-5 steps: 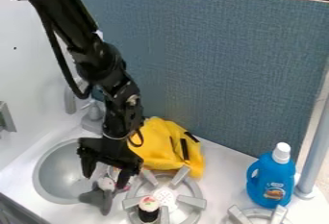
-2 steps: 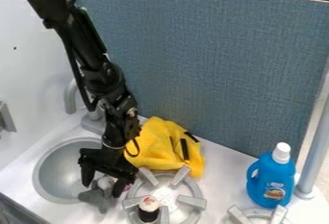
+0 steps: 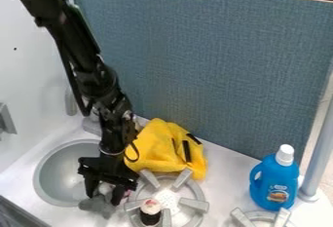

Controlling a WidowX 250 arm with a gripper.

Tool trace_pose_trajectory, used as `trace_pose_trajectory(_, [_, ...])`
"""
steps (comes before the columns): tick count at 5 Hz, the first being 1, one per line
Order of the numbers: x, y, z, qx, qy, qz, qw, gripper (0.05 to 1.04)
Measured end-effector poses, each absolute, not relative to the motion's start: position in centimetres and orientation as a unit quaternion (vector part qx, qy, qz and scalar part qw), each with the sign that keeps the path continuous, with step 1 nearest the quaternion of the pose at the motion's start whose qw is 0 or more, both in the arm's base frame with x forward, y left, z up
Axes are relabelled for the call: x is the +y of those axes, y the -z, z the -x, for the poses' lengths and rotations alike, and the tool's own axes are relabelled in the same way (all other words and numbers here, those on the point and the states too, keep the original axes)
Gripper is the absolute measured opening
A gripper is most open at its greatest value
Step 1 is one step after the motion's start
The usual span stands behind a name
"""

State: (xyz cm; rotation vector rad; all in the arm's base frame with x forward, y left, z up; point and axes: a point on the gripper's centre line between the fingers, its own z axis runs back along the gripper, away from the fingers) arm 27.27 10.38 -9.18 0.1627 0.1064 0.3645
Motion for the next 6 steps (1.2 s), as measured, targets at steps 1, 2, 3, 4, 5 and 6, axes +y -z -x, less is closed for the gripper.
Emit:
trace_pose_trajectory(1, [8.6, 3.2, -27.9, -0.027, -0.192, -0.069, 0.979, 0.639])
trace_pose_trajectory(2, [3.6, -1.4, -29.0, -0.108, -0.164, -0.065, 0.978, 0.639])
trace_pose_trajectory(3, [-0.4, -2.0, -29.1, -0.109, -0.164, -0.019, 0.98, 0.639])
trace_pose_trajectory(4, [-5.4, -0.7, -28.3, -0.087, -0.126, 0.01, 0.988, 0.639])
trace_pose_trajectory(5, [-10.1, 2.3, -28.3, -0.057, -0.08, 0.025, 0.995, 0.639])
trace_pose_trajectory(6, [-15.0, 4.2, -29.1, -0.055, -0.076, 0.039, 0.995, 0.639])
